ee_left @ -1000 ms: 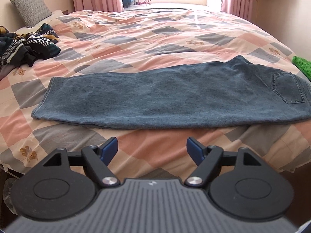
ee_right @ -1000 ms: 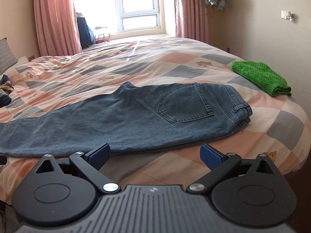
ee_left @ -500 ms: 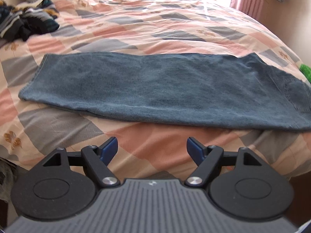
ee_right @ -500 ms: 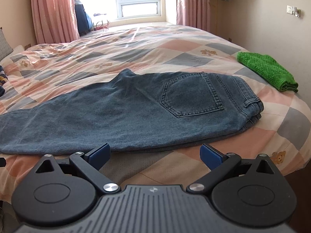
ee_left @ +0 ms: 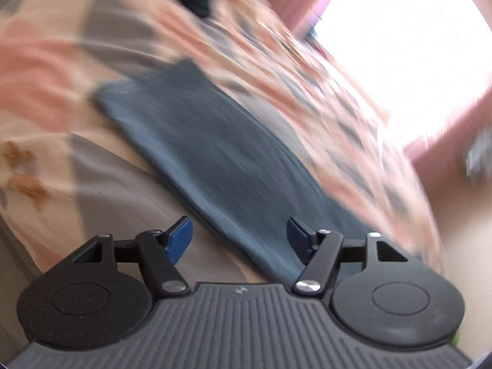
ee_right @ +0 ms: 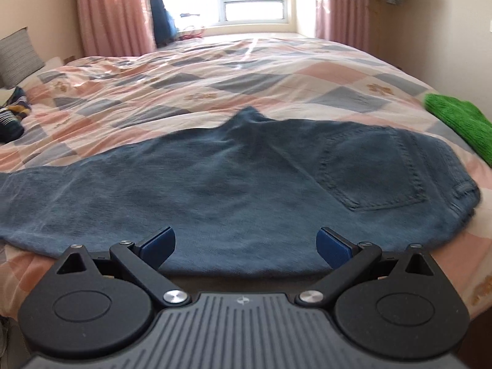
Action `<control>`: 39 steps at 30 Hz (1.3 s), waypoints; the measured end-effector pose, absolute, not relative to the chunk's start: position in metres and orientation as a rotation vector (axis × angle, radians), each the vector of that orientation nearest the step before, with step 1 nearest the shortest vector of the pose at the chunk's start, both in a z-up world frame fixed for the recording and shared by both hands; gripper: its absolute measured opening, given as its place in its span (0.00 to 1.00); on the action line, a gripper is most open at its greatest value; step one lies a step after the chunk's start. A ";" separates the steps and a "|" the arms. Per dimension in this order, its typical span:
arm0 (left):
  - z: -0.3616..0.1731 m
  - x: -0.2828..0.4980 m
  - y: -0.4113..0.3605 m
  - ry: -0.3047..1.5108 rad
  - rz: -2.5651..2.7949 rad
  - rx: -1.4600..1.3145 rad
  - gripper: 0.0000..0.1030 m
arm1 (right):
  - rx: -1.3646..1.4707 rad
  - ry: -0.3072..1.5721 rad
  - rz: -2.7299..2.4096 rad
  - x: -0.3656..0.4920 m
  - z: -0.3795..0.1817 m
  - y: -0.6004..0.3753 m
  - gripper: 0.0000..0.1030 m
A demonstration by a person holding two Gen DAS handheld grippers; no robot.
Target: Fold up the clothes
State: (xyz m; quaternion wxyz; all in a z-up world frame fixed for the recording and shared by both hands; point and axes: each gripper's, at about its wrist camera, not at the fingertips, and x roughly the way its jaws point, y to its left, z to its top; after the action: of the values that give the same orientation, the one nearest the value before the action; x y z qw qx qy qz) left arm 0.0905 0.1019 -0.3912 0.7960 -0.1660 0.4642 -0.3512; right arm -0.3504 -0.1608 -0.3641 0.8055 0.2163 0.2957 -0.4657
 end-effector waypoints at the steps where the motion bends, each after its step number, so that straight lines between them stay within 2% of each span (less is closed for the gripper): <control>1: -0.396 0.105 0.109 0.993 -0.721 -0.407 0.57 | 0.457 0.634 -0.977 -0.341 -0.365 -0.162 0.97; 9: -0.439 0.186 0.130 0.989 -0.595 -0.653 0.54 | 0.457 0.660 -0.897 -0.276 -0.379 -0.171 0.97; 14: -0.456 0.200 0.121 0.953 -0.606 -0.720 0.56 | 0.468 0.675 -0.894 -0.259 -0.386 -0.179 0.97; 16: -0.456 0.199 0.117 0.926 -0.623 -0.712 0.53 | 0.478 0.680 -0.899 -0.257 -0.389 -0.184 0.97; 18: -0.452 0.198 0.111 0.910 -0.654 -0.688 0.18 | 0.488 0.679 -0.906 -0.259 -0.391 -0.188 0.97; 20: -0.442 0.192 0.105 0.874 -0.691 -0.642 0.07 | 0.495 0.670 -0.912 -0.262 -0.391 -0.191 0.97; 25: -0.381 0.146 0.074 0.674 -0.916 -0.418 0.06 | 0.523 0.633 -0.940 -0.283 -0.389 -0.200 0.93; 30: -0.341 0.050 0.010 0.507 -1.246 -0.072 0.07 | 0.601 0.569 -0.981 -0.312 -0.385 -0.214 0.88; 32: -0.351 0.006 -0.019 0.494 -1.362 0.076 0.09 | 0.650 0.521 -0.976 -0.324 -0.384 -0.218 0.86; 35: -0.398 -0.063 -0.055 0.502 -1.447 0.361 0.12 | 0.813 0.415 -0.893 -0.342 -0.386 -0.228 0.80; 37: -0.425 -0.100 -0.056 0.417 -1.425 0.524 0.13 | 0.978 0.335 -0.789 -0.350 -0.392 -0.237 0.71; 39: -0.434 -0.117 -0.049 0.315 -1.412 0.587 0.14 | 1.146 0.273 -0.642 -0.350 -0.401 -0.247 0.70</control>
State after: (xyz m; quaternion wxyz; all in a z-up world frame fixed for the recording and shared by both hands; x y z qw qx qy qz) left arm -0.1170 -0.0485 -0.4339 0.7104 0.2647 0.1418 -0.6365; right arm -0.3502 -0.2475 -0.4009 0.7835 0.5309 0.1264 -0.2973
